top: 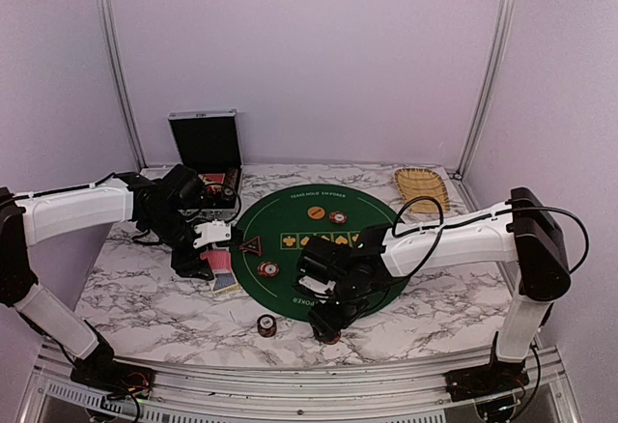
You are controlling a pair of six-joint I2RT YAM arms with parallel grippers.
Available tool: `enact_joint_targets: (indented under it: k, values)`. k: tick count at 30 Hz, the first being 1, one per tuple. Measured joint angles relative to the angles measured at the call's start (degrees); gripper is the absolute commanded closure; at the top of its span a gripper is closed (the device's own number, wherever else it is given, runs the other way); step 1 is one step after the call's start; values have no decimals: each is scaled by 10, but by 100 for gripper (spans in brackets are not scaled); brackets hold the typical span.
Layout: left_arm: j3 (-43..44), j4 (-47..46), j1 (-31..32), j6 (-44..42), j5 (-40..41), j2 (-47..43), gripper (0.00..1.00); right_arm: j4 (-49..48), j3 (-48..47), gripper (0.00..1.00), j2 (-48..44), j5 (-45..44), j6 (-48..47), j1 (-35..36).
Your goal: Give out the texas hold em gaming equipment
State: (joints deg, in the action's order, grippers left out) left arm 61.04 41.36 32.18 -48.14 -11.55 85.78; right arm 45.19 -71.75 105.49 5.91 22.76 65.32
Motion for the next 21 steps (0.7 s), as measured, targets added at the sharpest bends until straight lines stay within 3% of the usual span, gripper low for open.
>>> enact_joint_targets:
  k: [16, 21]
  values:
    - [9, 5, 0, 1, 0, 0, 100, -5, 1, 42, 0, 0, 0, 0]
    - [9, 5, 0, 1, 0, 0, 100, -12, 10, 38, 0, 2, 0, 0]
